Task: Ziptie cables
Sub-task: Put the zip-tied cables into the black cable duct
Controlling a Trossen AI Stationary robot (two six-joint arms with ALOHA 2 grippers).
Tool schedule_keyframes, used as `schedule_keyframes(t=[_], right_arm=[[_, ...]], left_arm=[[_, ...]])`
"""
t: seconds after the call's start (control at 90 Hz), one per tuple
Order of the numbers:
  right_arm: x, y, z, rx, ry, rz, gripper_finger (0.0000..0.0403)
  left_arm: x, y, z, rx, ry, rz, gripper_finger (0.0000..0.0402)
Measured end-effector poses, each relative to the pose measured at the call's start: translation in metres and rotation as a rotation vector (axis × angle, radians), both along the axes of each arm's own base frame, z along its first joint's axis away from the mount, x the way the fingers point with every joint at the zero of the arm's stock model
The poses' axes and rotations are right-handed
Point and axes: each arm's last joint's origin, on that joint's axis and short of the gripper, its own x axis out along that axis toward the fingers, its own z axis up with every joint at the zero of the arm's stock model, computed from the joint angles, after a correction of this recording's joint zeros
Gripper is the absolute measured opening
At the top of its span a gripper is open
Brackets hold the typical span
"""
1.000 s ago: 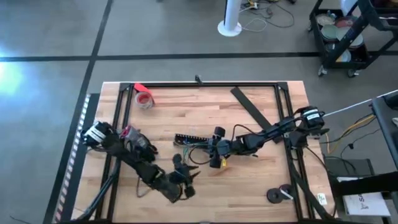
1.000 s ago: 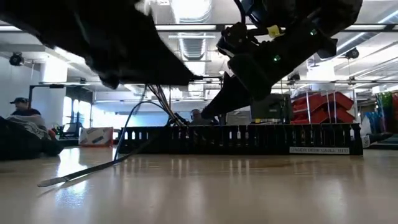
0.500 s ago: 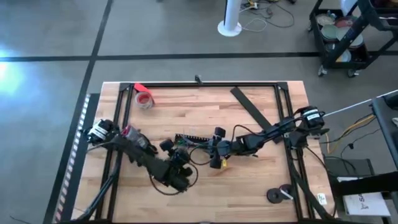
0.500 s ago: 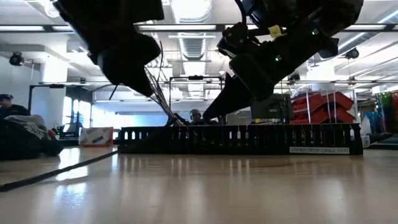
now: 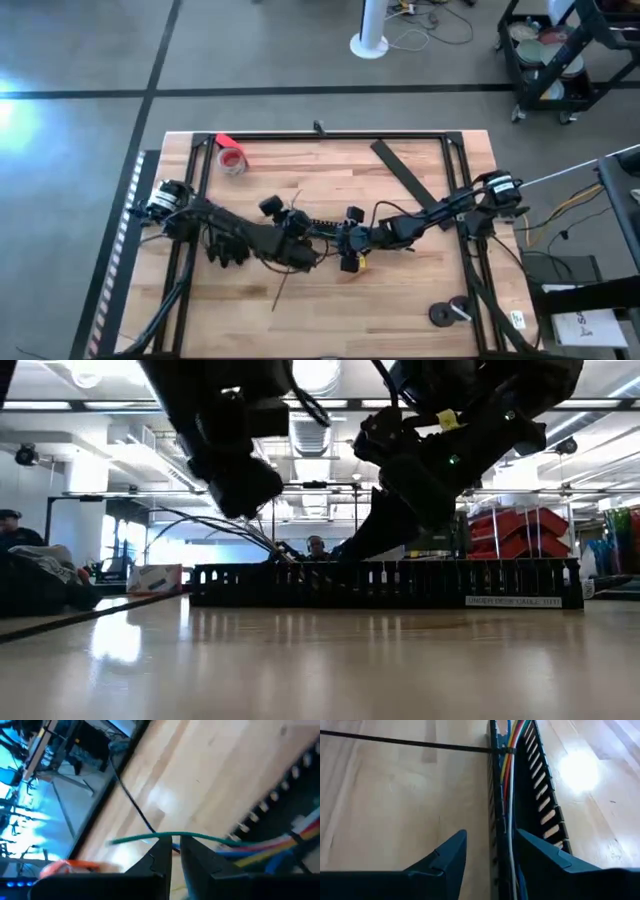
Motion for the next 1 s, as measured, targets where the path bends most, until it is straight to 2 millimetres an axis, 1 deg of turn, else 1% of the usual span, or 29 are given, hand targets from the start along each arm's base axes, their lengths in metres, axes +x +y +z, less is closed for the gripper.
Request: schedule_keyframes(t=[0.122,0.244,0.367,0.433,0.5,0.6,0.678,0.767,0.844,0.911,1.0], right_arm=[[0.000,0.000,0.000,0.002,0.002,-0.003,0.0151],[0.000,0.000,0.000,0.011,0.001,-0.011,0.0156],[-0.002,0.000,-0.002,0.007,0.022,-0.011,0.0159],[-0.003,-0.001,-0.003,0.003,0.044,-0.011,0.0161],[-0.005,0.000,-0.004,0.000,0.062,-0.009,0.0163],[-0.006,0.000,-0.006,0.002,0.078,-0.015,0.0167],[-0.006,0.000,-0.006,0.002,0.078,-0.014,0.0171],[-0.006,0.000,-0.005,0.002,0.070,-0.014,0.0176],[-0.005,0.000,-0.005,0.003,0.064,-0.015,0.0180],[-0.005,0.000,-0.005,0.002,0.055,-0.011,0.0182],[-0.004,0.000,-0.004,0.003,0.044,-0.010,0.0185]], left_arm=[[-0.008,0.015,0.015,0.018,0.002,0.004,0.0027],[-0.017,0.028,0.018,0.020,0.010,0.028,0.0025],[-0.028,0.031,0.020,-0.042,0.008,0.026,0.0026],[-0.036,0.025,0.024,-0.117,-0.012,0.008,0.0028],[-0.046,0.016,0.032,-0.186,-0.078,0.005,0.0031],[-0.060,-0.003,0.040,-0.261,-0.229,-0.009,0.0040],[-0.066,-0.024,0.041,-0.336,-0.384,-0.069,0.0052],[-0.066,-0.050,0.034,-0.432,-0.550,-0.173,0.0072],[-0.065,-0.067,0.016,-0.488,-0.637,-0.243,0.0096],[-0.064,-0.075,-0.003,-0.512,-0.671,-0.262,0.0120],[-0.062,-0.077,-0.027,-0.506,-0.667,-0.250,0.0153]])
